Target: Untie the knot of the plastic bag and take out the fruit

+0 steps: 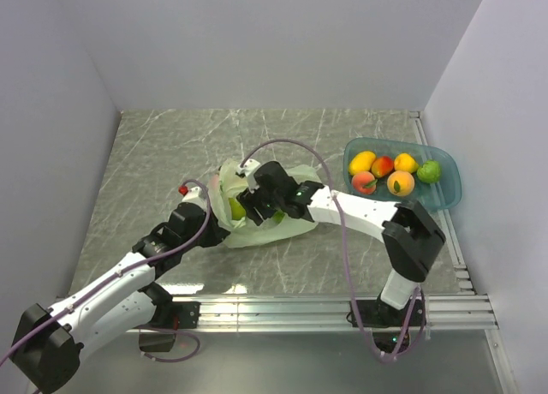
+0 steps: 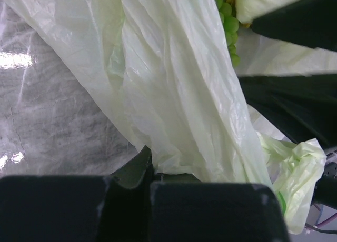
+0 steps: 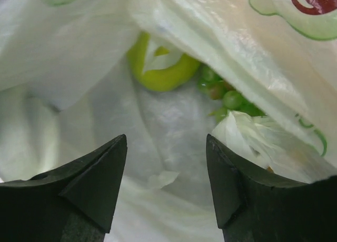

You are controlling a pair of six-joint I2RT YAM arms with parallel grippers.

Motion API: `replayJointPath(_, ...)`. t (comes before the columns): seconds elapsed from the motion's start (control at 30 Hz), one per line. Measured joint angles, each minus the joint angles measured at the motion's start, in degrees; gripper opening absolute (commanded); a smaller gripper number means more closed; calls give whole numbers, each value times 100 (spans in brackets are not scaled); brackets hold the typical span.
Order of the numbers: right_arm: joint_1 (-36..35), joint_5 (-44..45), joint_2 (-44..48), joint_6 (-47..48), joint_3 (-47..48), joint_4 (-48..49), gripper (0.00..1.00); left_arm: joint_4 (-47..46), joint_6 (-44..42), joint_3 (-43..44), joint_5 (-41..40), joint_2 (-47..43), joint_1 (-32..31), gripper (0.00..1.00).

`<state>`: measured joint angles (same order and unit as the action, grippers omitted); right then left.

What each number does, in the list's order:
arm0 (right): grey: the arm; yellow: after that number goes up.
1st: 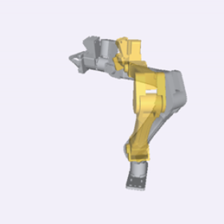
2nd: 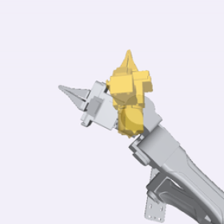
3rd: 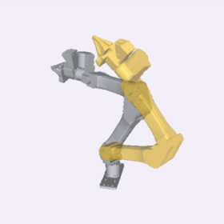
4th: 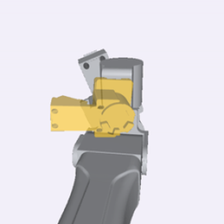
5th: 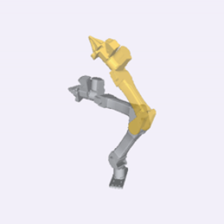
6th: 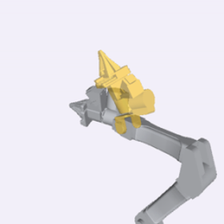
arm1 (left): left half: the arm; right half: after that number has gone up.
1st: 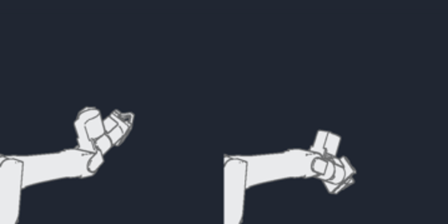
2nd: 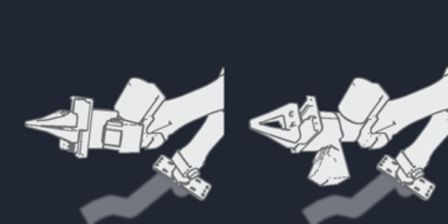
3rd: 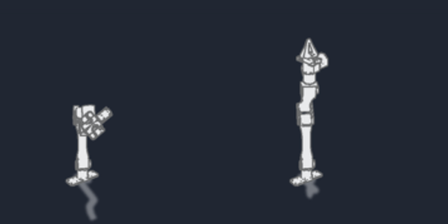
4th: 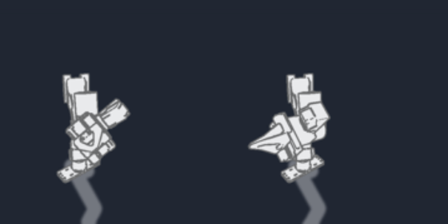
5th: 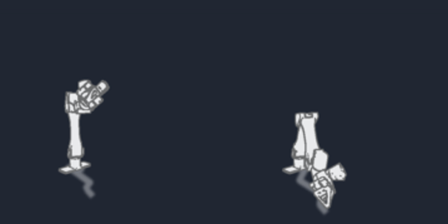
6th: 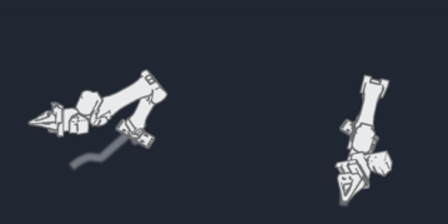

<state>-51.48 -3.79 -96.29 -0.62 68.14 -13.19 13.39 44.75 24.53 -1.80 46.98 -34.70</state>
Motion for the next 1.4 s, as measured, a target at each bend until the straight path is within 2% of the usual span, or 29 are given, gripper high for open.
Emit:
replayJointPath(0.3,332,664,-793,57,120,24,81,120,-2,74,4,4,0,1)
replayJointPath(0.5,420,780,-1152,52,120,109,80,140,-2,74,9,4,0,1)
replayJointPath(0.53,424,772,-1204,52,122,136,78,140,-2,74,9,4,0,1)
replayJointPath(0.63,426,745,-1305,63,118,214,60,149,-2,74,22,4,0,1)
replayJointPath(0.67,428,739,-1305,46,107,251,41,149,-2,74,24,4,0,1)
replayJointPath(0.77,442,675,-1244,-9,52,400,11,149,-2,74,28,4,0,1)
replayJointPath(0.83,444,588,-1115,-44,-26,468,0,146,0,74,31,4,0,1)
replayJointPath(1.1,442,-68,-83,-68,-616,361,0,105,13,74,24,52,0,1)
replayJointPath(1.4,439,-750,1421,-146,-664,234,0,63,87,74,-7,197,0,1)
